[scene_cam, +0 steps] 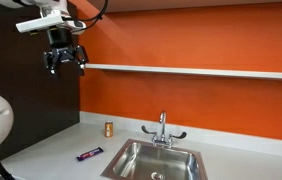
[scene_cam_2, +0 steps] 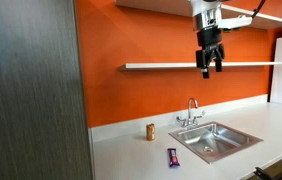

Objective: Place the snack bar onto the shelf

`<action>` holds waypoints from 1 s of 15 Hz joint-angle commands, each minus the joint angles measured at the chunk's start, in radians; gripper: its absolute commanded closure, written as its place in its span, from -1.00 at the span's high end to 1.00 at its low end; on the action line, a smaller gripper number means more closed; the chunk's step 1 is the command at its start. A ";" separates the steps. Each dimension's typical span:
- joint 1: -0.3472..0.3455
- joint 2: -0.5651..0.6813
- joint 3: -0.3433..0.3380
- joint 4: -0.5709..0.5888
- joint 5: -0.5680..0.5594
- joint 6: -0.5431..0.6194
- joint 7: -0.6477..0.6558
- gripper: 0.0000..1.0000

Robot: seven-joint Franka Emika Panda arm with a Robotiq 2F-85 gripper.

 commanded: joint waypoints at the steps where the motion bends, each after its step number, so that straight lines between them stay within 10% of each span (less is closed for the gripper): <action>1: 0.016 0.003 -0.012 0.003 -0.008 -0.004 0.009 1.00; 15: -0.001 0.341 0.088 0.069 0.137 0.190 0.362 1.00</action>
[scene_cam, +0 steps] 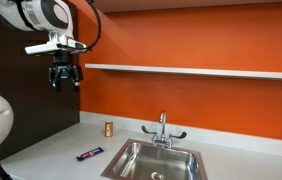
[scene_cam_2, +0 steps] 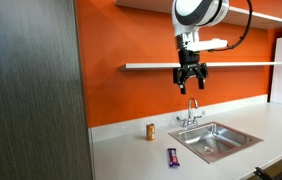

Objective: Place the snack bar onto the shelf

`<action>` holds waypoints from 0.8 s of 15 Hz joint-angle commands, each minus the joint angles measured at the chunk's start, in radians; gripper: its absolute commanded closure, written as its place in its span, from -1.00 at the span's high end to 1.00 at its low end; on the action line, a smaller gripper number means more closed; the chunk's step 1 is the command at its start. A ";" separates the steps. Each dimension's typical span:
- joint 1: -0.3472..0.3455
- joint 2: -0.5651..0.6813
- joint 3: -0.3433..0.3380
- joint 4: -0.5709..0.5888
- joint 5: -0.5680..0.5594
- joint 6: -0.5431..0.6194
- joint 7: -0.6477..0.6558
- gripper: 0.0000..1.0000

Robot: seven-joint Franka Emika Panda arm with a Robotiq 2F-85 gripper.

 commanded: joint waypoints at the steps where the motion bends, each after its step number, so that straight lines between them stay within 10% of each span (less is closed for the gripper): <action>1: -0.005 0.135 0.036 0.052 0.005 0.045 0.121 1.00; 12: -0.012 0.439 -0.006 0.027 -0.049 0.386 0.220 1.00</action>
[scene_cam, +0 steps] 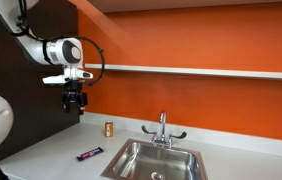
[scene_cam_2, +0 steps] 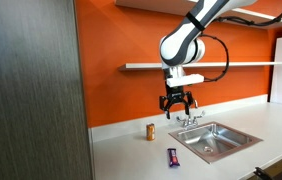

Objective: Place the snack bar onto the shelf

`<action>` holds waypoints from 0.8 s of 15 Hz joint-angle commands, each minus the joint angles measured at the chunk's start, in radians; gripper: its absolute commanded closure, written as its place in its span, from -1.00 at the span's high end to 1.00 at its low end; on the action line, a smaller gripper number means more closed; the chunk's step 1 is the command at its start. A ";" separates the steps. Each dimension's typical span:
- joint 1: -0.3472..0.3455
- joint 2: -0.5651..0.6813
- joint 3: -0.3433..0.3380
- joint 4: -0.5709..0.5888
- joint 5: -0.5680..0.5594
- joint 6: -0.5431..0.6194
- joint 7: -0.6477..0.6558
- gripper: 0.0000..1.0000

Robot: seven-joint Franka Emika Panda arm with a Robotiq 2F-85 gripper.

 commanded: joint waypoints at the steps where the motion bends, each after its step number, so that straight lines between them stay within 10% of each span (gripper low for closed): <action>1: -0.005 0.098 -0.022 0.006 -0.044 0.106 0.023 1.00; 12: 0.025 0.355 -0.106 0.005 -0.064 0.371 0.024 1.00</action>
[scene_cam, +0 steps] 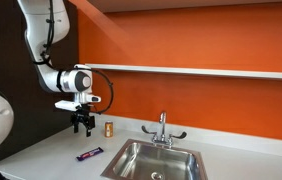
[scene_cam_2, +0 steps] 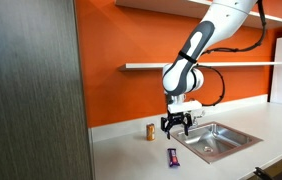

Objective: Place the snack bar onto the shelf

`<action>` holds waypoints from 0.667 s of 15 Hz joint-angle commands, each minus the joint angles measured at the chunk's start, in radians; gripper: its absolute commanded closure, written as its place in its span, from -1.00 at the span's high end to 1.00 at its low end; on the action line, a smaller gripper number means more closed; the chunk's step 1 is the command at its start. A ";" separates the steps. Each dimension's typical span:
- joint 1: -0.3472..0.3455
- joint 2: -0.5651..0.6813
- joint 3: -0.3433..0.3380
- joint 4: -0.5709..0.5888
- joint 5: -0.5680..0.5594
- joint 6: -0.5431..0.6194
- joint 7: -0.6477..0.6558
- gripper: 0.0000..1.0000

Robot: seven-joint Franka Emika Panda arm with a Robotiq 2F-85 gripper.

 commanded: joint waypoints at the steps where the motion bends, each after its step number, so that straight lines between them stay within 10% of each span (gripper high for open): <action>1: 0.024 0.090 -0.038 0.025 -0.028 0.088 0.031 1.00; 10: 0.082 0.286 -0.126 0.136 -0.009 0.172 0.017 1.00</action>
